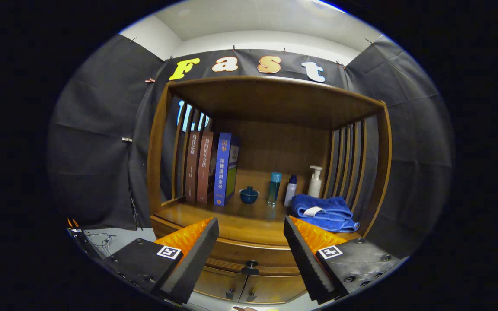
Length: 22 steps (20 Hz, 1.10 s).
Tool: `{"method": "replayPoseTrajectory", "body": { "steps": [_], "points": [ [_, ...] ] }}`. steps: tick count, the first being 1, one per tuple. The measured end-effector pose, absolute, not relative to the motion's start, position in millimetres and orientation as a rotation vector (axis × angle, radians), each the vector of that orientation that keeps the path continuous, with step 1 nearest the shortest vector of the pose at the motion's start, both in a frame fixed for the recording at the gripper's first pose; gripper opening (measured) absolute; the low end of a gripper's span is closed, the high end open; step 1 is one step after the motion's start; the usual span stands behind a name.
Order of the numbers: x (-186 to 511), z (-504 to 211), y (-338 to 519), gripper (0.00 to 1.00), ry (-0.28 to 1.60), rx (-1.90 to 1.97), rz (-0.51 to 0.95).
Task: Pull open the drawer, take out the items inside it, and place them on the countertop above the cabinet.
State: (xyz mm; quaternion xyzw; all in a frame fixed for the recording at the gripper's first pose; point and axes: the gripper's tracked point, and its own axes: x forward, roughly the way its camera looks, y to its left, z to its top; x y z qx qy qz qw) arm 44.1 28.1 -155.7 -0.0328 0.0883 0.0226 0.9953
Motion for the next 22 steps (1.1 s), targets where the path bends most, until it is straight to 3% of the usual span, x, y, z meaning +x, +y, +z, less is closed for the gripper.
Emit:
{"method": "replayPoseTrajectory", "body": {
  "steps": [15, 19, 20, 22],
  "points": [
    [95.7, -324.7, 2.6, 0.99, 0.411, 0.022, -0.014],
    [99.0, -349.6, -1.5, 0.77, 0.470, 0.059, -0.044],
    [98.7, -354.3, -1.2, 0.76, 0.489, 0.067, -0.043],
    [99.2, -363.4, 3.4, 0.61, 0.507, 0.073, -0.041]
  ]
}}
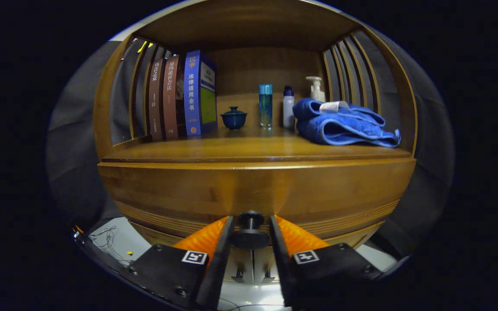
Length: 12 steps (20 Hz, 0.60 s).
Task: Pull open the drawer, take out the items inside it, and place them on the countertop above the cabinet.
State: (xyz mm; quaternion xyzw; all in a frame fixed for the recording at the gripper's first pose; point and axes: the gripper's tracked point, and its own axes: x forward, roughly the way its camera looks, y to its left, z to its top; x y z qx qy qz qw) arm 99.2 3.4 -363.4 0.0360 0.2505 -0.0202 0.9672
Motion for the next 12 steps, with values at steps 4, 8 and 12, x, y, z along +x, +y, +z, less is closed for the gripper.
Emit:
{"method": "replayPoseTrajectory", "body": {
  "steps": [4, 8, 12],
  "points": [
    [97.1, -360.2, -0.9, 0.44, 0.512, 0.021, -0.067],
    [96.0, -362.2, 0.6, 0.37, 0.553, 0.034, -0.048],
    [80.1, -359.4, 1.0, 0.37, 0.630, 0.073, -0.039]
  ]
}}
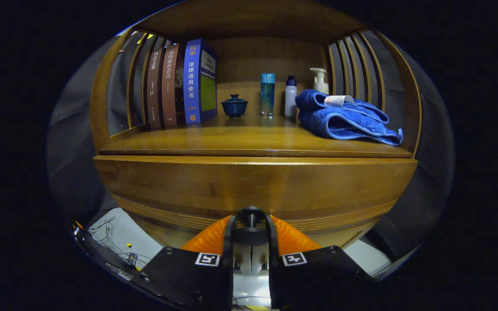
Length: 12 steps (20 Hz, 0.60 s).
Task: Pull open the drawer, take out the items inside it, and place them on the countertop above the cabinet.
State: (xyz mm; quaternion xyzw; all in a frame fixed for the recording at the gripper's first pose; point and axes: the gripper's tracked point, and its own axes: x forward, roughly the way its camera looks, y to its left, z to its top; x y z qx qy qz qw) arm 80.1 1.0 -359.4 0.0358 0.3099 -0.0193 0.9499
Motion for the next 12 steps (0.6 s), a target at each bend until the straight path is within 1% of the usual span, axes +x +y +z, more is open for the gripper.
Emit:
{"method": "replayPoseTrajectory", "body": {
  "steps": [5, 12],
  "points": [
    [29.4, -350.1, 4.7, 0.37, 0.723, 0.123, 0.034],
    [-45.9, -334.6, 9.8, 0.37, 0.798, 0.102, 0.101]
  ]
}}
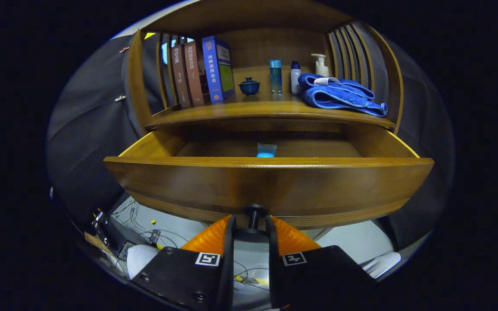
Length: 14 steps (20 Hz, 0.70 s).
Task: Pull open the drawer, take out the items inside it, and place them on the countertop above the cabinet.
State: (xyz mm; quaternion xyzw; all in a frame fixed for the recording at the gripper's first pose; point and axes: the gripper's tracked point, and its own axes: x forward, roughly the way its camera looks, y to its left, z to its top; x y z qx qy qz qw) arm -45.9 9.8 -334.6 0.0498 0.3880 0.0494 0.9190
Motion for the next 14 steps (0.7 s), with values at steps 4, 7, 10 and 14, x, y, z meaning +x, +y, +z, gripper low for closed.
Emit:
{"method": "replayPoseTrajectory", "body": {
  "steps": [4, 7, 10, 14],
  "points": [
    [-83.6, -326.4, 12.3, 0.37, 0.831, 0.097, 0.129],
    [-110.6, -325.8, 12.7, 0.37, 0.866, 0.094, 0.139],
    [-129.3, -328.1, 16.4, 0.37, 0.893, 0.099, 0.151],
    [-134.2, -330.6, 16.4, 0.37, 0.907, 0.087, 0.145]
  ]
}}
